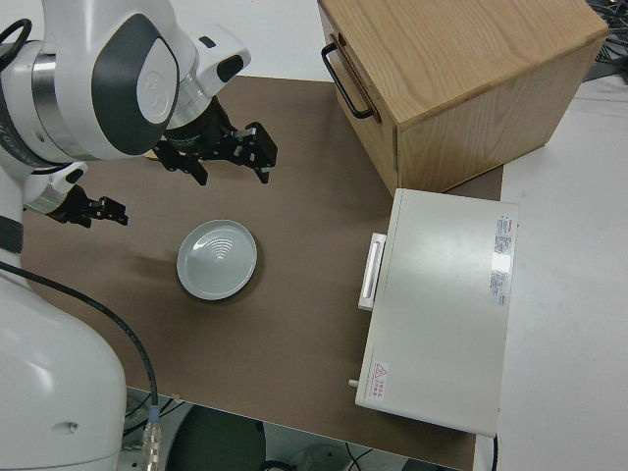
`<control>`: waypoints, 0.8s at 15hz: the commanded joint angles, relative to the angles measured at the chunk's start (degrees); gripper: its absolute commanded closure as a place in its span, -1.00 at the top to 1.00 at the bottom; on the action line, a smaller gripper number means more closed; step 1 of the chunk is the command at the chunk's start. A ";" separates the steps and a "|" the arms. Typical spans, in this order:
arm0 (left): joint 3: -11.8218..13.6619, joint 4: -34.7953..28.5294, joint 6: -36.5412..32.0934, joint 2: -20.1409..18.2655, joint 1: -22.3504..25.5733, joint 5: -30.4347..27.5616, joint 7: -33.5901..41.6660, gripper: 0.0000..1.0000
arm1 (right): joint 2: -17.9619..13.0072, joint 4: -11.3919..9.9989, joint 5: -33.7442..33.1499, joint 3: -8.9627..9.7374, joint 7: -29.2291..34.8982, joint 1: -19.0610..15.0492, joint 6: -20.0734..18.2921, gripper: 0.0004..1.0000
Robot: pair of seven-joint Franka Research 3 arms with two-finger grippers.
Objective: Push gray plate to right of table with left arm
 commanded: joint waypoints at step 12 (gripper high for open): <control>0.02 15.20 -26.39 -8.55 21.11 -1.54 25.02 0.98 | -0.60 -0.23 0.05 0.30 -0.43 -0.46 -0.68 0.99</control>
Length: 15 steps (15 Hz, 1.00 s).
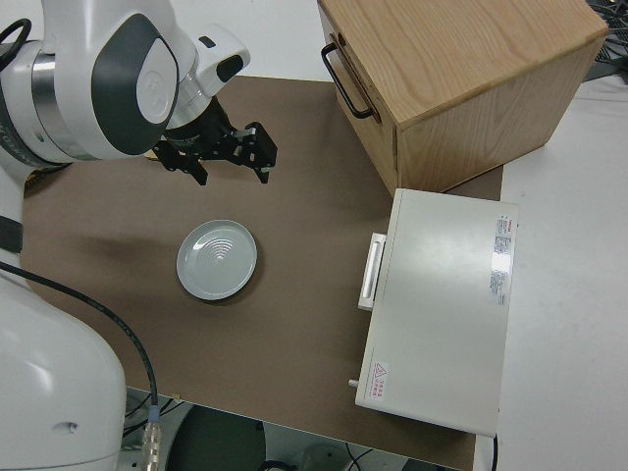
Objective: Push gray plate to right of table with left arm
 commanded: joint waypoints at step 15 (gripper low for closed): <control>3.95 15.88 -21.38 -3.14 3.48 -1.04 10.28 0.99 | -0.59 -0.23 -0.03 0.30 -0.43 -0.46 -0.68 0.99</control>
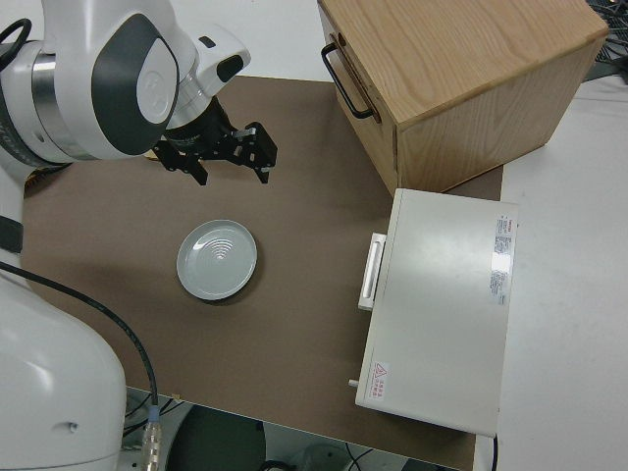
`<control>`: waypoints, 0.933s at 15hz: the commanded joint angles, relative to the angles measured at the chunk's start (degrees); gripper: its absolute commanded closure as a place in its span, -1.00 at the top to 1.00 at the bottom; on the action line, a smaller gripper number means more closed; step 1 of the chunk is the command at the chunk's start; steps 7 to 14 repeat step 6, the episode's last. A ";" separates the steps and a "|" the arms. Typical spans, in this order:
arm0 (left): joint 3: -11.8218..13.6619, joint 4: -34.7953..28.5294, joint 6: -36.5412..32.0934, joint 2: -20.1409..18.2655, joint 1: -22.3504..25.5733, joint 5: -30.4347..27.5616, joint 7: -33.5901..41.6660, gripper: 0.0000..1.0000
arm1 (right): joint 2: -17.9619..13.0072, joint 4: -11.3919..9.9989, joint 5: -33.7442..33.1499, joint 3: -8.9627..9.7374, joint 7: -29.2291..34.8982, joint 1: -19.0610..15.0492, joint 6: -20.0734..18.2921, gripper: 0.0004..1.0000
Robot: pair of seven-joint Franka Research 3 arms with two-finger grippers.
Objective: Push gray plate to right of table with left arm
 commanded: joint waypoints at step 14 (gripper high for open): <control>0.40 0.55 -1.06 -0.68 0.45 -0.42 0.11 0.99 | -0.60 -0.23 0.05 0.30 -0.43 -0.46 -0.68 0.99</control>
